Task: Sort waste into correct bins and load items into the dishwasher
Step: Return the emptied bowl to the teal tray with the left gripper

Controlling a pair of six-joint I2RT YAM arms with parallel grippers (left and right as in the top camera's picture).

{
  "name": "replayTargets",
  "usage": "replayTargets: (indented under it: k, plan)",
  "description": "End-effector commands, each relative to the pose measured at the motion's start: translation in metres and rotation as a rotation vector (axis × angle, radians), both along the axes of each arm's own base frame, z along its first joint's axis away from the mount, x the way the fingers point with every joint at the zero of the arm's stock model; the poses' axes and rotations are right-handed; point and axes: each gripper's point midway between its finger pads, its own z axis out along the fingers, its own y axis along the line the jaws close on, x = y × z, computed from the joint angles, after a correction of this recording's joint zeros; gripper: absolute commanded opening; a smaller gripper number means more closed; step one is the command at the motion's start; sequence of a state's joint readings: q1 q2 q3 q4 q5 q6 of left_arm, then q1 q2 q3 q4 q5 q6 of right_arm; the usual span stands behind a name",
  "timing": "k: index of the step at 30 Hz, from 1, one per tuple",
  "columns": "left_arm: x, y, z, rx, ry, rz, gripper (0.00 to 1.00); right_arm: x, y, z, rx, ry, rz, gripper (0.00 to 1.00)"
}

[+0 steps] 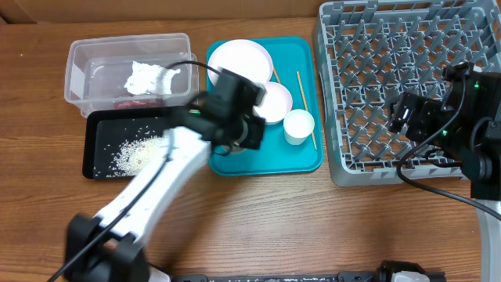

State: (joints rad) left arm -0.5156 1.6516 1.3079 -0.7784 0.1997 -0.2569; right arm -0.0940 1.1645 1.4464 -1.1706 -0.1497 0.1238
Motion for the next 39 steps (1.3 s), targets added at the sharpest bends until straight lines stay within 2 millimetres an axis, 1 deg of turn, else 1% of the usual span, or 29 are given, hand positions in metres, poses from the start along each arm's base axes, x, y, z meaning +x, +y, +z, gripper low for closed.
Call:
replayTargets:
  k: [1,5,8,9,11,13,14,16,18,20,21,22,24,25,27,28,30,32,34,39]
  plan:
    - [0.008,0.014,-0.034,0.206,-0.026,0.047,0.04,0.002,-0.001,0.012,0.000,-0.032,-0.006,1.00]
    - [0.006,0.012,-0.060,0.243,0.027,0.042,0.04,0.002,-0.001,0.011,0.000,-0.030,-0.006,1.00]
    - [0.004,0.013,-0.068,0.258,0.049,0.043,0.04,0.001,-0.001,0.011,0.001,-0.029,-0.005,1.00]
    - [0.004,0.013,-0.068,0.258,0.049,0.043,0.07,0.001,-0.001,0.011,0.001,-0.029,-0.005,1.00]
    - [0.004,0.013,-0.067,0.257,0.048,0.043,0.24,0.001,-0.001,0.011,0.001,-0.029,-0.006,1.00]
    - [0.004,0.013,-0.067,0.256,0.047,0.043,0.36,0.001,-0.001,0.011,0.001,-0.029,-0.006,1.00]
    - [0.004,0.013,-0.066,0.256,0.046,0.042,0.41,0.001,-0.001,0.011,0.001,-0.029,-0.006,1.00]
    - [0.005,0.011,-0.060,0.252,0.046,0.038,0.46,0.001,-0.001,0.011,0.001,-0.029,-0.006,1.00]
    - [0.008,0.005,-0.049,0.234,0.037,0.014,0.50,0.001,-0.001,0.011,0.001,-0.029,-0.006,1.00]
    - [0.015,-0.003,-0.031,0.209,0.013,-0.010,0.54,0.001,-0.001,0.011,0.001,-0.029,-0.006,1.00]
    - [0.020,-0.007,-0.022,0.194,-0.006,-0.022,0.57,0.001,-0.001,0.011,0.001,-0.029,-0.006,1.00]
    - [0.025,-0.013,-0.010,0.175,-0.030,-0.042,0.62,0.001,-0.001,0.011,0.001,-0.029,-0.006,1.00]
    - [0.032,-0.025,0.009,0.132,-0.075,-0.091,0.68,0.001,-0.001,0.011,0.001,-0.029,-0.006,1.00]
    - [0.036,-0.032,0.019,0.104,-0.102,-0.123,0.69,0.001,-0.001,0.011,0.001,-0.029,-0.006,1.00]
    - [0.041,-0.043,0.031,0.060,-0.144,-0.169,0.69,0.001,-0.001,0.011,0.001,-0.029,-0.006,1.00]
    - [0.044,-0.047,0.033,0.043,-0.163,-0.184,0.69,0.001,-0.001,0.011,0.001,-0.029,-0.006,1.00]
    - [0.051,-0.053,0.031,0.037,-0.188,-0.201,0.68,0.001,-0.001,0.011,0.001,-0.029,-0.006,1.00]
    - [0.058,-0.059,0.022,0.030,-0.193,-0.207,0.70,0.001,-0.001,0.011,0.001,-0.029,-0.005,1.00]
    - [0.061,-0.067,0.013,0.006,-0.187,-0.227,0.69,0.001,-0.001,0.011,0.001,-0.029,-0.005,1.00]
    - [0.065,-0.080,-0.015,-0.021,-0.137,-0.252,0.64,0.001,-0.001,0.011,0.001,-0.029,-0.005,1.00]
